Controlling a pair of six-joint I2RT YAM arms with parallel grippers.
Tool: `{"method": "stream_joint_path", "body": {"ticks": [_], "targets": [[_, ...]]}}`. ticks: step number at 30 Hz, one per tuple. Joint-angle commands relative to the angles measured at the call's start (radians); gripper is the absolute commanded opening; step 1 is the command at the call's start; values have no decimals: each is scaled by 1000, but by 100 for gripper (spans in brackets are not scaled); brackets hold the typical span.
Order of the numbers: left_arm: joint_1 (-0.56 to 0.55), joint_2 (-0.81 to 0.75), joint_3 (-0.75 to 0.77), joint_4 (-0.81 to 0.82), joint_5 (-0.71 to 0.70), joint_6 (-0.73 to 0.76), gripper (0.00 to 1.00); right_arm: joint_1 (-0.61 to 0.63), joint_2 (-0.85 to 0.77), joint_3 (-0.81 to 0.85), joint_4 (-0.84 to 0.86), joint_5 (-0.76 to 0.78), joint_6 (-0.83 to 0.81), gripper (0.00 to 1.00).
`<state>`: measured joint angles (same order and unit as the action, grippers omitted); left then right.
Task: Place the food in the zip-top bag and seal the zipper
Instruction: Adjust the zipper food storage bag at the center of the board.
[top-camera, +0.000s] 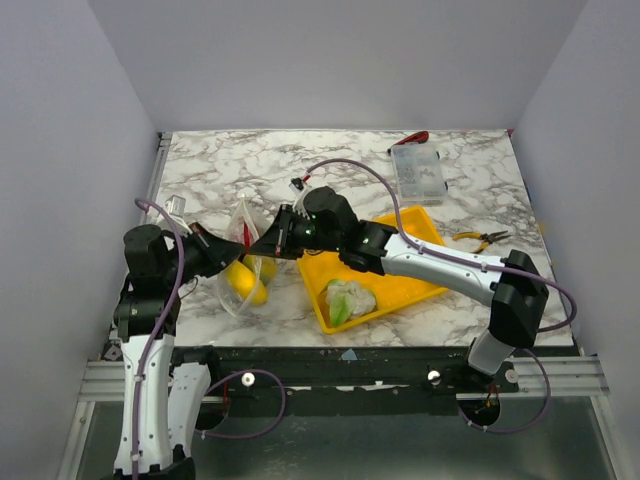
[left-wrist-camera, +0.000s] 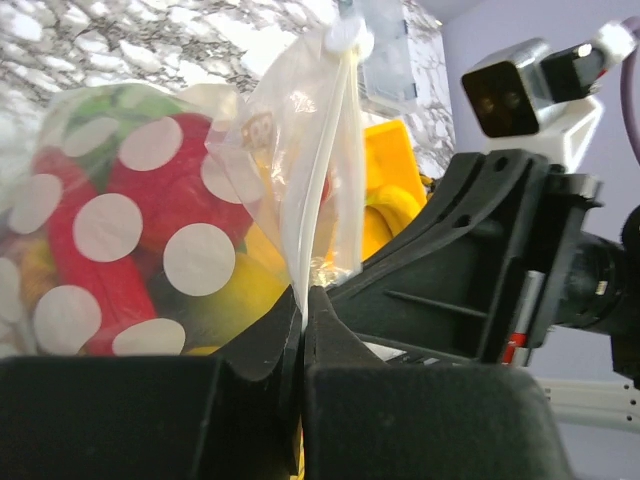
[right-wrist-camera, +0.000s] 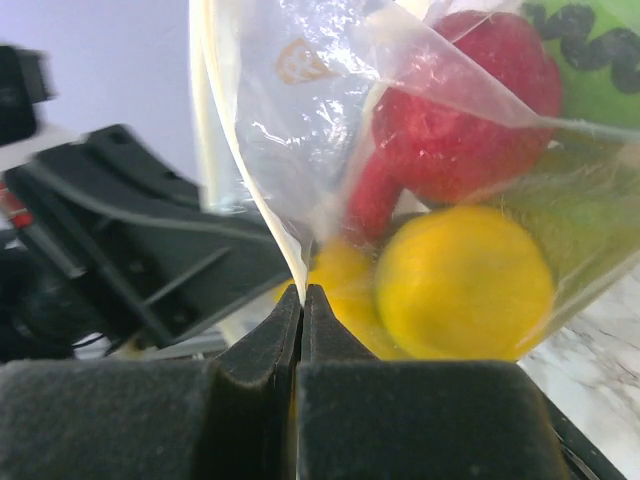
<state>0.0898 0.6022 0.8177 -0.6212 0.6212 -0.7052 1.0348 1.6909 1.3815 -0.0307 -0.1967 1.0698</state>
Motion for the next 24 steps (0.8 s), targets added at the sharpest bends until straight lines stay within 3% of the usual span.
{"method": "stream_joint_path", "body": {"ticks": [1, 6, 9, 13, 20, 24], "targets": [[-1, 90, -47, -33, 92, 52, 0, 1, 19, -35, 101, 17, 97, 0], [-10, -54, 45, -57, -37, 56, 0, 2, 9, -18, 101, 7, 83, 0], [-10, -7, -21, -45, -22, 48, 0, 2, 10, -30, 109, 28, 84, 0], [-10, 170, -100, -68, 43, 74, 0, -11, 70, -74, 115, 27, 91, 1], [-9, -2, -65, -16, -6, -8, 0, -30, 39, -49, 56, -26, -22, 3], [-6, 23, -81, -47, -52, -24, 0, -30, 15, -15, 36, -50, -55, 6]]}}
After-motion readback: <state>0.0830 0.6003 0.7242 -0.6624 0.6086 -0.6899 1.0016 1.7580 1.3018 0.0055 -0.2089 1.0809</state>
